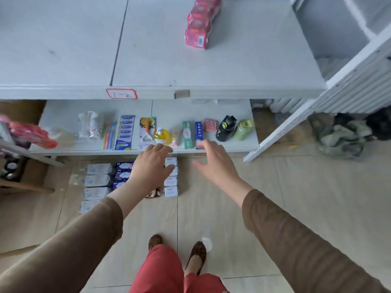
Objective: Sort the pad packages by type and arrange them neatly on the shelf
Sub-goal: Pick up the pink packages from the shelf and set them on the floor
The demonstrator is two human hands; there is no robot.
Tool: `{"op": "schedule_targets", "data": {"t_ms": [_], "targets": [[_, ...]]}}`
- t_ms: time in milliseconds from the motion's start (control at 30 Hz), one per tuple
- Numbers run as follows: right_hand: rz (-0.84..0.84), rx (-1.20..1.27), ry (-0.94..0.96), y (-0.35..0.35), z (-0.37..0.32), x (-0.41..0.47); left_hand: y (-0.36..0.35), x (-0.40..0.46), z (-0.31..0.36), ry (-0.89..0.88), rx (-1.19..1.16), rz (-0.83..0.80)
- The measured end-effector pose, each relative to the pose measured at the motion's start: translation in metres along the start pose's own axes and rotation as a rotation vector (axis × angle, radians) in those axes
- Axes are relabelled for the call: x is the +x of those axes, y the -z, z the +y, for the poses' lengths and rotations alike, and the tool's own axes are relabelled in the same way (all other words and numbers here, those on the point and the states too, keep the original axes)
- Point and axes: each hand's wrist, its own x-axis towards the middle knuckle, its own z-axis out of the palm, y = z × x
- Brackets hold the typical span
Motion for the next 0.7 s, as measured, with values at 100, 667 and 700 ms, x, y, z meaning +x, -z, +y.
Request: {"op": "schedule_targets", "data": {"t_ms": [100, 667, 700], "targets": [[0.052, -0.021, 0.060, 0.038, -0.019, 0.021, 0.043, 0.018, 0.010, -0.017, -0.033, 0.085], [0.166, 0.056, -0.013, 0.172, -0.025, 0.234, 0.169, 0.239, 0.027, -0.108, -0.176, 0.226], [0.175, 0.076, -0.022, 0.174, -0.022, 0.252, 0.172, 0.254, 0.026, -0.095, -0.182, 0.223]]}}
